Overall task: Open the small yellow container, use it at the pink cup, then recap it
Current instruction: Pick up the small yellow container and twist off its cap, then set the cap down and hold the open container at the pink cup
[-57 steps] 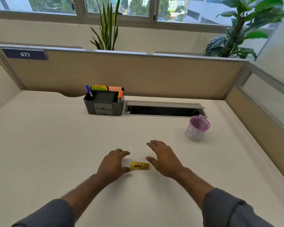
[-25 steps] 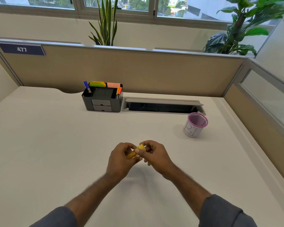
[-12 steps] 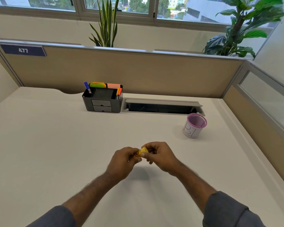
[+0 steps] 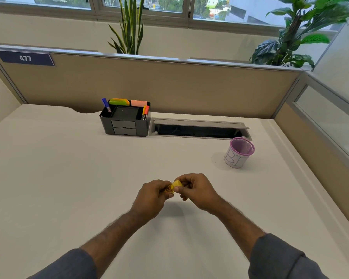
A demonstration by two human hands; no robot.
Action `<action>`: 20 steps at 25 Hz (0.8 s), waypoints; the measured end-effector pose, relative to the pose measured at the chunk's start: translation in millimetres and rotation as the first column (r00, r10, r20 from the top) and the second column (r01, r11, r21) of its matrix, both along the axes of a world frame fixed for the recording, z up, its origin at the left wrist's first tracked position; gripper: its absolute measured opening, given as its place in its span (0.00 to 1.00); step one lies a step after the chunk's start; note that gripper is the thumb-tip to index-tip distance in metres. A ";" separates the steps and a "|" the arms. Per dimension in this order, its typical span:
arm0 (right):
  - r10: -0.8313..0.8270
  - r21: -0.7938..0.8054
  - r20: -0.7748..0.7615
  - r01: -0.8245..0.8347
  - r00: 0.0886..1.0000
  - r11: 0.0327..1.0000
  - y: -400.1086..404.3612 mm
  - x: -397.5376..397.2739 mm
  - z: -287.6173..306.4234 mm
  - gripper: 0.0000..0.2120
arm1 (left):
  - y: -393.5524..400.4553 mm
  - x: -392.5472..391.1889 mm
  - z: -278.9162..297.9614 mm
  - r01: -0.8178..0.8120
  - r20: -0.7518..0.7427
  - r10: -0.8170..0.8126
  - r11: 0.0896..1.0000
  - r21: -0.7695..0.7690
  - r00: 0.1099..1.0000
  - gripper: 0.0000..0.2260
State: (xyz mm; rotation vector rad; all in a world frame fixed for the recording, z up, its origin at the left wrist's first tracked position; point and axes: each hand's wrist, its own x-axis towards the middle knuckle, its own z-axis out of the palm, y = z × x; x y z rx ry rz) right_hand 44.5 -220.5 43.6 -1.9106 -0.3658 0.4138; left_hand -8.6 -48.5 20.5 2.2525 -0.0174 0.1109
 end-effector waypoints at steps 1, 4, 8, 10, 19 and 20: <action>0.019 -0.002 -0.015 -0.019 1.000 1.000 -1.3 1.2 0.3 0.08 | 0.0 0.0 -0.7 0.007 -0.005 -0.007 1.000 0.004 1.000 0.04; 0.003 0.020 -0.027 -0.003 1.000 1.000 -4.0 2.7 1.3 0.09 | -0.1 0.4 -3.5 -0.010 -0.029 0.011 1.000 0.005 1.000 0.04; -0.085 0.139 -0.100 0.099 0.991 0.985 -10.6 6.8 1.5 0.09 | 5.2 1.7 -9.9 -0.075 -0.083 0.073 0.997 -0.016 0.994 0.06; -0.107 0.211 -0.178 0.144 0.978 0.967 -12.3 6.2 -3.2 0.11 | 5.4 1.9 -12.3 -0.093 -0.087 0.089 0.995 -0.044 0.992 0.07; -0.220 -0.085 0.059 0.224 0.974 0.971 -4.6 -13.7 -56.2 0.11 | 7.0 0.9 -21.9 -0.164 -0.053 0.161 0.984 -0.066 0.986 0.11; -0.224 -0.121 0.097 0.235 0.970 0.965 -3.9 -15.8 -61.4 0.12 | 7.1 -0.1 -22.3 -0.172 -0.050 0.169 0.982 -0.075 0.984 0.10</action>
